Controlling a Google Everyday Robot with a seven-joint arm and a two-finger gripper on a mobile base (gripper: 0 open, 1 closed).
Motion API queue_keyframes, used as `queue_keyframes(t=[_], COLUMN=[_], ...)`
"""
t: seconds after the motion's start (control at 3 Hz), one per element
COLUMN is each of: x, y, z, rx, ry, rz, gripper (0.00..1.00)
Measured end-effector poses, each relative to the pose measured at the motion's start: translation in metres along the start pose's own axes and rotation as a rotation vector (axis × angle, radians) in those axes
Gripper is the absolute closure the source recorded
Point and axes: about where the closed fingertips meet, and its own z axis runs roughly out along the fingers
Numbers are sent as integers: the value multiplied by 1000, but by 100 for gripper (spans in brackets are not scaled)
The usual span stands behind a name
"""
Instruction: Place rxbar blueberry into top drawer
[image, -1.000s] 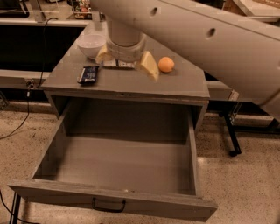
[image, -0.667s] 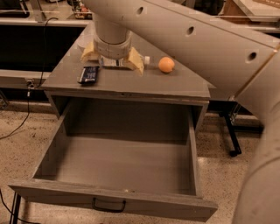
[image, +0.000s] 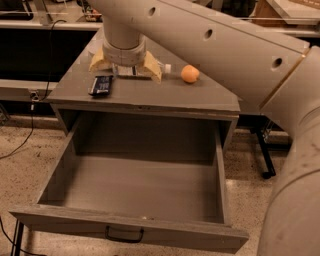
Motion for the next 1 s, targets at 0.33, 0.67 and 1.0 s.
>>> queue_keyframes(t=[0.33,0.67,1.0], x=[11,35,52], y=[-11,-27,-41], z=[11,37,66], rx=[-13,-25,-16], ry=[18,44,48], rz=[-49,-101,-125], gripper=[0,0,0])
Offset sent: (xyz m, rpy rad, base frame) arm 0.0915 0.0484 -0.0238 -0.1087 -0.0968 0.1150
